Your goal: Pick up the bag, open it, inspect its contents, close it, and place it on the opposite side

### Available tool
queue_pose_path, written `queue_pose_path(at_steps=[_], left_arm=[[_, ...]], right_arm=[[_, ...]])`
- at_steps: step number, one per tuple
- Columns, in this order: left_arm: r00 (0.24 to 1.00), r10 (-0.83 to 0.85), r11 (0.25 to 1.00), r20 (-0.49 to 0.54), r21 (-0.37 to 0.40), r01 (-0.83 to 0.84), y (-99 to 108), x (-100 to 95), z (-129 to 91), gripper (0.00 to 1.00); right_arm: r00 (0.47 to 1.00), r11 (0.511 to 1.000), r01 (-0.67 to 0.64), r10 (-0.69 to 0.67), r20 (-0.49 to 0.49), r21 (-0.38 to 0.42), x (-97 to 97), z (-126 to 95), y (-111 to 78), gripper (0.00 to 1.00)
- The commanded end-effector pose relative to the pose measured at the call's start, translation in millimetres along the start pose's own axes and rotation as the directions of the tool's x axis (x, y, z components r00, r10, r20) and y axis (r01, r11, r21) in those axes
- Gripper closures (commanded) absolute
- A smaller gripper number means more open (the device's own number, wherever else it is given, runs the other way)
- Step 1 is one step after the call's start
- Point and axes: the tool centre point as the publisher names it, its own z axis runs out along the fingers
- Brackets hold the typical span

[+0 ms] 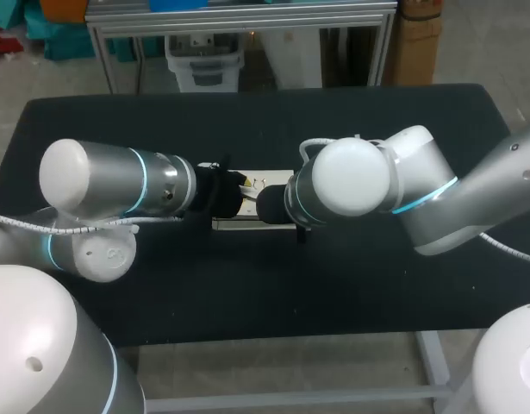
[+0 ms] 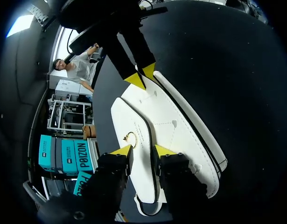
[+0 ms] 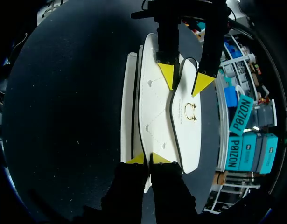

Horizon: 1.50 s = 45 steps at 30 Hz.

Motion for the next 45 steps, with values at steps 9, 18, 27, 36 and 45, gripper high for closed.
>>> queue_pose_path(at_steps=[9,18,27,36,45], left_arm=[[0.996,-0.092,0.995,-0.008,0.034,0.093,18.0,-10.7,7.8,1.0],[0.989,-0.141,0.977,-0.032,0.159,0.144,29.1,-20.3,-9.9,1.0],[0.973,-0.212,0.951,-0.092,0.21,0.227,38.1,-39.4,-31.1,1.0],[0.959,-0.239,0.941,-0.149,0.209,0.267,39.5,-44.0,-31.9,0.74],[0.95,-0.251,0.93,-0.187,0.226,0.291,38.6,-32.9,-24.1,0.36]], right_arm=[[1.0,1.0,0.0,0.0,0.004,-0.001,3.0,4.6,0.7,1.0],[1.0,1.0,0.0,0.0,0.004,-0.001,3.0,4.6,0.7,1.0],[1.0,1.0,0.0,0.0,0.004,-0.001,3.0,4.6,0.7,1.0],[1.0,1.0,0.0,0.0,0.004,-0.001,3.0,4.6,0.7,1.0],[1.0,1.0,0.0,0.0,0.004,-0.001,3.0,4.6,0.7,1.0]])
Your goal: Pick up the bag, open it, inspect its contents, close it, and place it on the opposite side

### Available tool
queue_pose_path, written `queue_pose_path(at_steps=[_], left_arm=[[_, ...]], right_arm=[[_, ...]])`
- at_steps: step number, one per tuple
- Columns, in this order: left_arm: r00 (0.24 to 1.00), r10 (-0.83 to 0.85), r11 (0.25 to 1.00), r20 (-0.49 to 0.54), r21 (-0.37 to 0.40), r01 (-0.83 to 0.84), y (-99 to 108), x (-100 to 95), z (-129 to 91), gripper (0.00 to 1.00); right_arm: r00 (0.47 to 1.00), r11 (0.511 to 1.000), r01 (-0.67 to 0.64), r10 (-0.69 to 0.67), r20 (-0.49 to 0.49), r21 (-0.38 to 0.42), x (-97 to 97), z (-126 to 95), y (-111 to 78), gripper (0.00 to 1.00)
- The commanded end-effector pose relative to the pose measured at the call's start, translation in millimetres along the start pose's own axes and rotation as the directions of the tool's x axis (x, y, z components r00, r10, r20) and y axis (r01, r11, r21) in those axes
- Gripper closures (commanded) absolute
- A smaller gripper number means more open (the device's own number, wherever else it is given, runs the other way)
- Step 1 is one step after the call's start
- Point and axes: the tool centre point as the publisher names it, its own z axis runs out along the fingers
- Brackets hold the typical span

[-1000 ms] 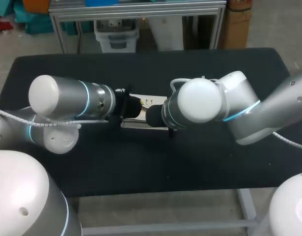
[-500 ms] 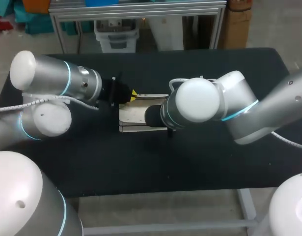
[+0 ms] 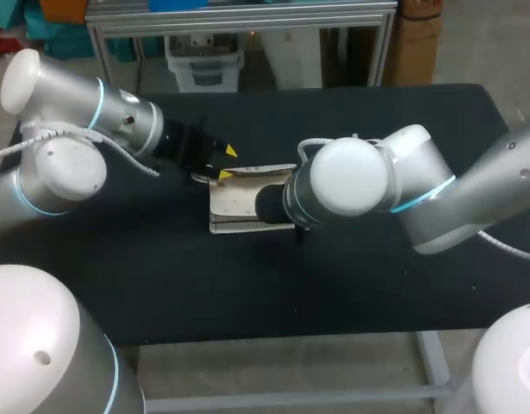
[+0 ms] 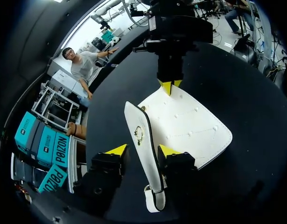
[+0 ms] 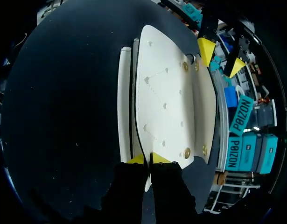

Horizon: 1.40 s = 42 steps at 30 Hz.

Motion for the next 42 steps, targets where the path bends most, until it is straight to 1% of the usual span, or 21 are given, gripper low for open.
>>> queue_pose_path(at_steps=[1,2,7,8,10,11,13,15,16,17,19,21,22,23,26,31,36,38,42], left_arm=[[1.0,0.001,1.0,-0.002,0.019,-0.001,3.2,1.9,4.0,0.38],[1.0,0.002,1.0,-0.001,0.025,-0.002,3.0,2.7,4.2,0.4],[1.0,0.003,0.999,-0.001,0.033,-0.003,1.2,6.9,4.7,0.43],[1.0,0.004,1.0,0.011,0.025,-0.004,0.4,7.9,5.3,0.49],[1.0,0.004,1.0,0.016,0.015,-0.005,-0.5,8.3,10.0,0.53],[1.0,0.003,1.0,0.023,-0.01,-0.003,-0.8,7.8,13.9,0.55],[1.0,-0.01,0.999,0.015,-0.032,0.01,-1.5,6.6,22.4,0.55],[0.999,-0.014,0.997,0.031,-0.073,0.016,-1.9,6.0,28.6,0.56],[1.0,-0.016,0.998,0.023,-0.057,0.017,-1.5,5.7,30.0,0.57],[0.999,-0.019,0.997,0.034,-0.075,0.022,-0.7,5.3,31.3,0.58],[0.999,-0.027,0.997,0.031,-0.067,0.029,1.4,3.8,33.4,0.59],[0.999,-0.033,0.996,0.037,-0.079,0.036,3.2,1.9,35.9,0.62],[0.999,-0.038,0.996,0.035,-0.074,0.041,4.6,0.9,36.1,0.63],[0.998,-0.044,0.995,0.038,-0.085,0.047,6.1,-0.1,36.9,0.66],[0.997,-0.061,0.992,0.045,-0.104,0.065,11.0,-1.9,39.5,0.67],[0.995,-0.095,0.991,0.028,-0.095,0.097,19.3,-5.6,41.3,0.72],[0.995,-0.099,0.988,0.022,-0.118,0.101,16.7,-7.5,42.1,0.76],[0.994,-0.103,0.984,0.017,-0.142,0.105,15.4,-8.5,40.7,0.78],[0.994,-0.113,0.98,0.003,-0.164,0.112,14.6,-9.5,40.7,0.8]], right_arm=[[1.0,1.0,0.0,0.0,0.004,-0.001,3.3,2.9,-1.6,1.0],[1.0,1.0,0.0,0.0,0.004,-0.001,3.3,2.9,-1.6,1.0],[1.0,1.0,0.0,0.0,0.004,-0.001,3.3,2.9,-1.6,1.0],[1.0,1.0,0.0,0.0,0.004,-0.001,3.3,2.9,-1.6,1.0],[1.0,1.0,0.0,0.0,0.004,-0.001,3.3,2.9,-1.6,1.0],[1.0,1.0,0.0,0.0,0.004,-0.001,3.3,2.9,-1.6,1.0],[1.0,1.0,0.0,0.0,0.004,-0.001,3.3,2.9,-1.6,1.0],[1.0,1.0,0.0,0.0,0.004,-0.001,3.3,2.9,-1.6,1.0],[1.0,1.0,0.0,0.0,0.004,-0.001,3.3,2.9,-1.6,1.0],[1.0,1.0,0.0,0.0,0.004,-0.001,3.3,2.9,-1.6,1.0],[1.0,1.0,0.0,0.0,0.004,-0.001,3.3,2.9,-1.6,1.0],[1.0,1.0,0.0,0.0,0.004,-0.001,3.3,2.9,-1.6,1.0],[1.0,1.0,0.0,0.0,0.004,-0.001,3.3,2.9,-1.6,1.0],[1.0,1.0,0.0,0.0,0.004,-0.001,3.3,2.9,-1.6,1.0],[1.0,1.0,0.0,0.0,0.004,-0.001,3.3,2.9,-1.6,1.0],[1.0,1.0,0.0,0.0,0.004,-0.001,3.3,2.9,-1.6,1.0],[1.0,1.0,0.0,0.0,0.004,-0.001,3.3,2.9,-1.6,1.0],[1.0,1.0,0.0,0.0,0.004,-0.001,3.3,2.9,-1.6,1.0],[1.0,1.0,0.0,0.0,0.004,-0.001,3.3,2.9,-1.6,1.0]])
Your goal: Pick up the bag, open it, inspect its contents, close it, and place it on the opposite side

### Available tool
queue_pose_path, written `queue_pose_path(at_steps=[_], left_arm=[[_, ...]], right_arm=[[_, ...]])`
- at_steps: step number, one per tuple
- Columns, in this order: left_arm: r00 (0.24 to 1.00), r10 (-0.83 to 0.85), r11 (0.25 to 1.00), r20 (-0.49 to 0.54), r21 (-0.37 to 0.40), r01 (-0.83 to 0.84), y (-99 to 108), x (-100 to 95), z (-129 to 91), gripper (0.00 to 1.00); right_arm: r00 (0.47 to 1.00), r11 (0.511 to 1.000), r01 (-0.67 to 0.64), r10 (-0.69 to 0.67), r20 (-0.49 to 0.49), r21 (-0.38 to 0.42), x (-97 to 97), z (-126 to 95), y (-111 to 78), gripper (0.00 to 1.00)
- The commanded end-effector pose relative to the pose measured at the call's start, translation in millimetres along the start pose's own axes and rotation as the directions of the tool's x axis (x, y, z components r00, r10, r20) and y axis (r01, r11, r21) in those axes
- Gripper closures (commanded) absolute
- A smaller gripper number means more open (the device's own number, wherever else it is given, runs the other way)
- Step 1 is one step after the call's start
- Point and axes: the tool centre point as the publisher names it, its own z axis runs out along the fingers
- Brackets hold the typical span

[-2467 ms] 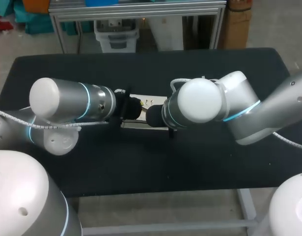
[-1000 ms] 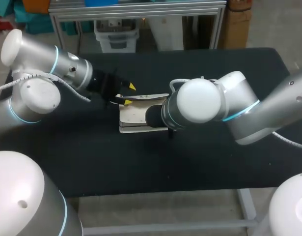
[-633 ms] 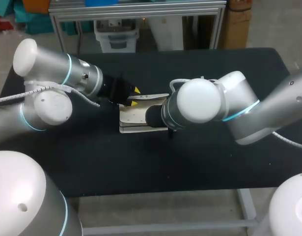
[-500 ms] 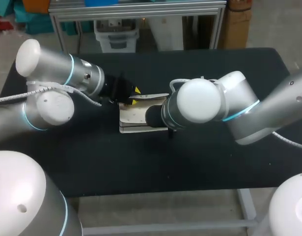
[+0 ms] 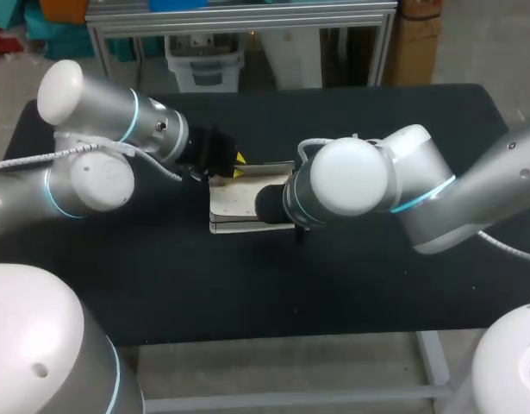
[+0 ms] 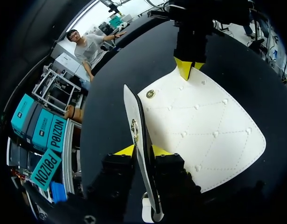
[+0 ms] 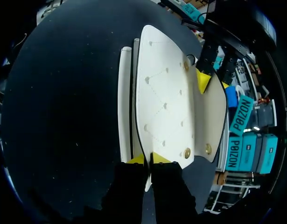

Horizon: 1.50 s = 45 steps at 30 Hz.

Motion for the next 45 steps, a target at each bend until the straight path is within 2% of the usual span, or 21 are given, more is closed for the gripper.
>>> queue_pose_path(at_steps=[1,4,6,7,18,23,26,38,39,40,45], left_arm=[[1.0,-0.01,0.999,-0.027,-0.045,0.009,-5.2,-3.8,-0.8,0.81],[0.999,-0.01,0.998,-0.047,-0.056,0.007,-5.7,-4.4,0.3,0.84],[0.998,-0.017,0.998,-0.056,-0.068,0.013,-6.5,-5.1,1.0,0.99],[0.998,-0.02,0.997,-0.06,-0.074,0.015,-6.6,-5.5,1.3,1.0],[0.981,-0.115,0.99,-0.153,-0.1,0.101,1.6,-21.7,-2.6,1.0],[0.95,-0.198,0.98,-0.243,-0.056,0.19,9.2,-36.1,-10.3,1.0],[0.932,-0.233,0.973,-0.278,-0.064,0.224,13.1,-44.1,-11.7,1.0],[0.895,-0.276,0.961,-0.35,-0.077,0.266,17.0,-46.6,-8.7,1.0],[0.894,-0.277,0.961,-0.353,-0.075,0.268,17.2,-46.6,-9.3,1.0],[0.893,-0.278,0.96,-0.353,-0.073,0.27,17.2,-46.7,-10.3,1.0],[0.893,-0.3,0.953,-0.337,-0.063,0.296,16.3,-48.8,-17.0,1.0]], right_arm=[[1.0,1.0,0.0,0.0,0.004,-0.001,3.2,2.9,-1.5,1.0],[1.0,1.0,0.0,0.0,0.004,-0.001,3.2,2.9,-1.5,1.0],[1.0,1.0,0.0,0.0,0.004,-0.001,3.2,2.9,-1.5,1.0],[1.0,1.0,0.0,0.0,0.004,-0.001,3.2,2.9,-1.5,1.0],[1.0,1.0,0.0,0.0,0.004,-0.001,3.2,2.9,-1.5,1.0],[1.0,1.0,0.0,0.0,0.004,-0.001,3.2,2.9,-1.5,1.0],[1.0,1.0,0.0,0.0,0.004,-0.001,3.2,2.9,-1.5,1.0],[1.0,1.0,0.014,-0.014,-0.001,-0.004,0.6,-0.7,0.0,1.0],[1.0,1.0,0.017,-0.017,-0.001,-0.006,-1.1,-3.0,0.8,0.56],[1.0,1.0,0.022,-0.022,0.001,-0.009,-2.8,-5.8,1.4,0.0],[0.999,1.0,0.027,-0.027,0.024,-0.004,-13.3,-21.9,2.4,0.0]])
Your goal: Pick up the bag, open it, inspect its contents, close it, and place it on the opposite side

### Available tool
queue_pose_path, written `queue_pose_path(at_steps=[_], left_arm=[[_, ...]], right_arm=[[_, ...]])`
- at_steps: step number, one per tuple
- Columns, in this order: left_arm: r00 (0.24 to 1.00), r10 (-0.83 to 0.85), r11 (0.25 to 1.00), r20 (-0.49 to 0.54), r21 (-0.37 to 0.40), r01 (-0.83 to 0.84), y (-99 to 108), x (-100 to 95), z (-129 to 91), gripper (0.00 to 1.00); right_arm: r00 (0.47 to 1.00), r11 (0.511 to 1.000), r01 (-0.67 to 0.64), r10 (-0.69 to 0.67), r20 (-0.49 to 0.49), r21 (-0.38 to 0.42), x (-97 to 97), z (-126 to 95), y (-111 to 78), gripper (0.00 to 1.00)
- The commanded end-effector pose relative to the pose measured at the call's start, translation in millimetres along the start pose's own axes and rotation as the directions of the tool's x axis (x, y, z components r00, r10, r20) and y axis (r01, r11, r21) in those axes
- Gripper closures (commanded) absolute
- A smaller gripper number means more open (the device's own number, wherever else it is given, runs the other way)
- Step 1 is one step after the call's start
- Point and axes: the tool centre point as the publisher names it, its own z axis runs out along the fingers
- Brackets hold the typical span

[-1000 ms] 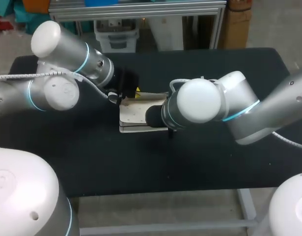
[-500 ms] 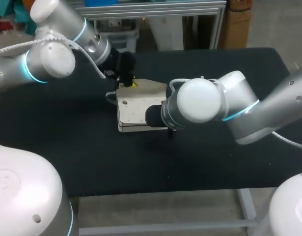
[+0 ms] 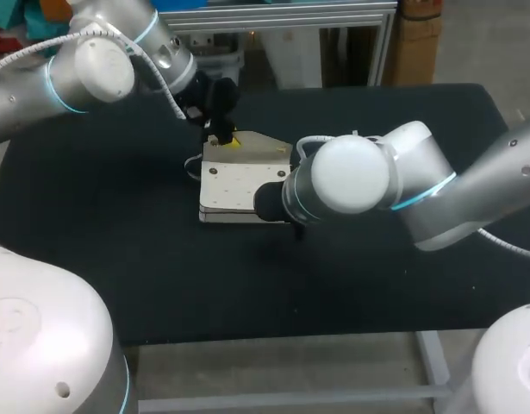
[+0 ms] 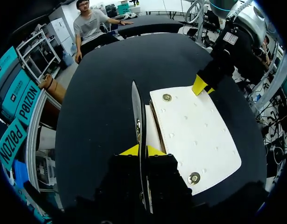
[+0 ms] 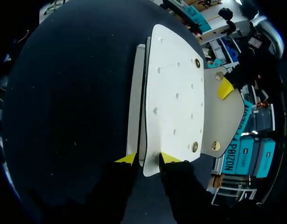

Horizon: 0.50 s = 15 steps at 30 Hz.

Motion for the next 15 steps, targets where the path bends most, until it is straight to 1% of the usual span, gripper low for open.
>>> queue_pose_path(at_steps=[1,8,10,11,13,15], left_arm=[[1.0,-0.016,1.0,0.006,0.017,0.016,1.3,-1.3,-8.3,1.0],[0.998,-0.062,0.997,0.032,0.054,0.06,0.1,-1.3,-18.4,1.0],[0.996,-0.078,0.995,0.043,0.071,0.075,-1.2,-1.6,-23.1,1.0],[0.995,-0.086,0.993,0.046,0.084,0.082,-2.1,-1.7,-26.9,1.0],[0.993,-0.101,0.991,0.063,0.099,0.095,-2.6,-1.6,-29.0,1.0],[0.991,-0.108,0.989,0.073,0.109,0.1,-4.2,-0.6,-36.1,1.0]], right_arm=[[1.0,1.0,-0.009,0.009,0.009,0.003,-6.1,-18.3,-2.2,0.0],[0.999,0.999,-0.029,0.03,0.027,-0.044,-23.1,-46.0,-3.8,0.0],[0.999,0.998,-0.029,0.031,0.037,-0.047,-29.8,-56.0,-4.3,0.0],[0.998,0.998,-0.029,0.032,0.047,-0.063,-34.0,-62.0,-4.7,0.0],[0.998,0.998,-0.028,0.031,0.054,-0.062,-40.5,-70.3,-5.6,0.0],[0.998,0.998,-0.022,0.026,0.063,-0.067,-47.0,-77.8,-6.0,0.0]])
